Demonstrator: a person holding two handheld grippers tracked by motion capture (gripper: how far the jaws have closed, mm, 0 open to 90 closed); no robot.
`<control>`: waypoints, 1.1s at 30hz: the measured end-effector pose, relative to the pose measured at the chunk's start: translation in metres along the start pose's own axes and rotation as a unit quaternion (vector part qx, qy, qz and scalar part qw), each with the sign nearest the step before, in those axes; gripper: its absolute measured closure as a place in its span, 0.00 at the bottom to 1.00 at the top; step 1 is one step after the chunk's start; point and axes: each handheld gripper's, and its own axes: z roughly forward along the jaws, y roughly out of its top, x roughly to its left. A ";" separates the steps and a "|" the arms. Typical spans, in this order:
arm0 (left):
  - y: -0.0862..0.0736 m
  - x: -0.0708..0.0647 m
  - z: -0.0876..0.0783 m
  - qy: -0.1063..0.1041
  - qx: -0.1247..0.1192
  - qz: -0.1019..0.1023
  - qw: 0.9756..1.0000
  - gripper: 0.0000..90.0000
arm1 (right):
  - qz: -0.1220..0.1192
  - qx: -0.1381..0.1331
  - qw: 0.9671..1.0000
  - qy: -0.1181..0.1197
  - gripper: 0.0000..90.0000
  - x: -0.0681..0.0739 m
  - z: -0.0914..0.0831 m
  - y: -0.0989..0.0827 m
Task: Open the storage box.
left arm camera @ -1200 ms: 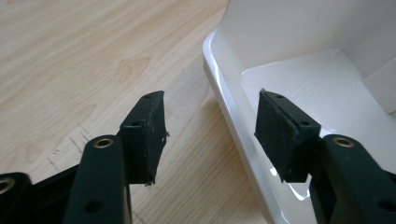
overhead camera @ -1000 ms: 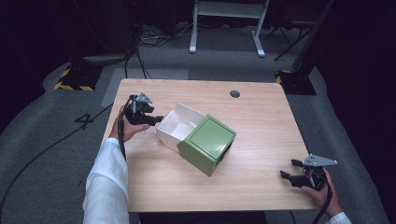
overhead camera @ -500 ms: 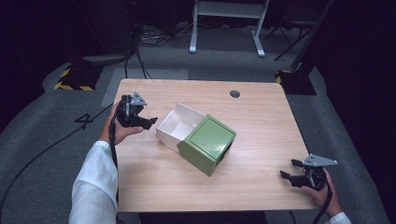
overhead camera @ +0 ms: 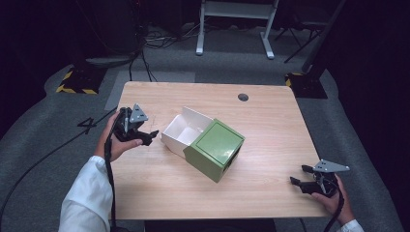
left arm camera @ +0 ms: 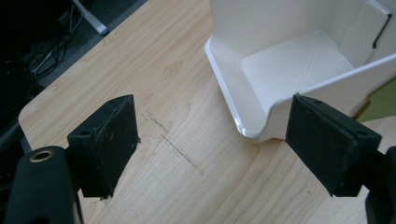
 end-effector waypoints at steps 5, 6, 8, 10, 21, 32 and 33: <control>-0.005 -0.011 -0.005 0.011 0.007 0.005 1.000 0.19 | 0.000 0.000 1.000 0.000 0.25 0.000 0.000 0.000; -0.007 -0.013 -0.005 0.009 0.008 0.002 1.000 0.19 | 0.000 0.000 1.000 0.000 0.25 0.000 0.000 0.000; -0.011 -0.019 -0.005 0.005 0.010 -0.004 1.000 0.19 | 0.000 0.000 1.000 0.000 0.25 0.000 0.000 0.000; -0.015 -0.026 -0.005 0.012 0.014 0.005 1.000 0.19 | 0.000 0.000 1.000 0.000 0.25 0.000 0.000 0.000; -0.038 -0.051 -0.011 0.005 0.015 0.008 1.000 0.19 | 0.000 0.000 1.000 0.000 0.25 0.000 0.000 0.000; -0.072 -0.070 0.000 -0.006 0.045 0.004 0.999 0.19 | -0.001 0.000 1.000 0.001 0.25 0.000 0.000 0.000; -0.076 -0.072 0.002 -0.009 0.046 0.002 0.999 0.19 | -0.001 0.000 1.000 0.001 0.25 0.000 0.000 0.000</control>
